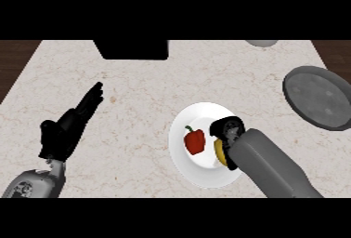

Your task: Pick the lemon from the plate and place it in the pan

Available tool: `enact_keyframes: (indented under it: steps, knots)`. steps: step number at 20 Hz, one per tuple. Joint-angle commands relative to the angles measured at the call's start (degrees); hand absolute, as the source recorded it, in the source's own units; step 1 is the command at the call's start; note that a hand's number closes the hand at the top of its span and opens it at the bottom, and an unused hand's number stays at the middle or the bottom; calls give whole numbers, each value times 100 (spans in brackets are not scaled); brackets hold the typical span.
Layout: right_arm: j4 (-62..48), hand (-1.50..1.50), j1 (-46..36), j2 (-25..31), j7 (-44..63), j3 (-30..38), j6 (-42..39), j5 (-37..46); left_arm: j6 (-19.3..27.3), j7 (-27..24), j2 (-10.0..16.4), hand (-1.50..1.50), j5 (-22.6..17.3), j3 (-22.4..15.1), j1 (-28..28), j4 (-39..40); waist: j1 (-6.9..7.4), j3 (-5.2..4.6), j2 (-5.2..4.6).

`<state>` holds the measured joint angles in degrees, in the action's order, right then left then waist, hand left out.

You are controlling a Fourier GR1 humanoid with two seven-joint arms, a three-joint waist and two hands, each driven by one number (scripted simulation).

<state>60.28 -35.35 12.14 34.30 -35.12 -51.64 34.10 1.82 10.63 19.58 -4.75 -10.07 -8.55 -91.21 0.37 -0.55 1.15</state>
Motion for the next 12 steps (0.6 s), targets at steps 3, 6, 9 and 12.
enact_keyframes:
  steps: [3,6,9,12]
  knots:
    - [37,150,348,-312,36,-1,-272,30,-66,124,-93,0,95,126,-247,201,-33,55,-116]
    - [718,150,692,44,-139,-5,-117,242,-95,189,-84,0,118,100,273,-430,-25,55,-98]
    - [927,150,526,-177,-39,184,-7,424,-160,-313,-270,0,276,199,95,318,-48,53,-108]
    - [1338,150,820,-44,71,466,1488,747,-196,304,-57,0,48,320,-57,-184,-123,65,-64]
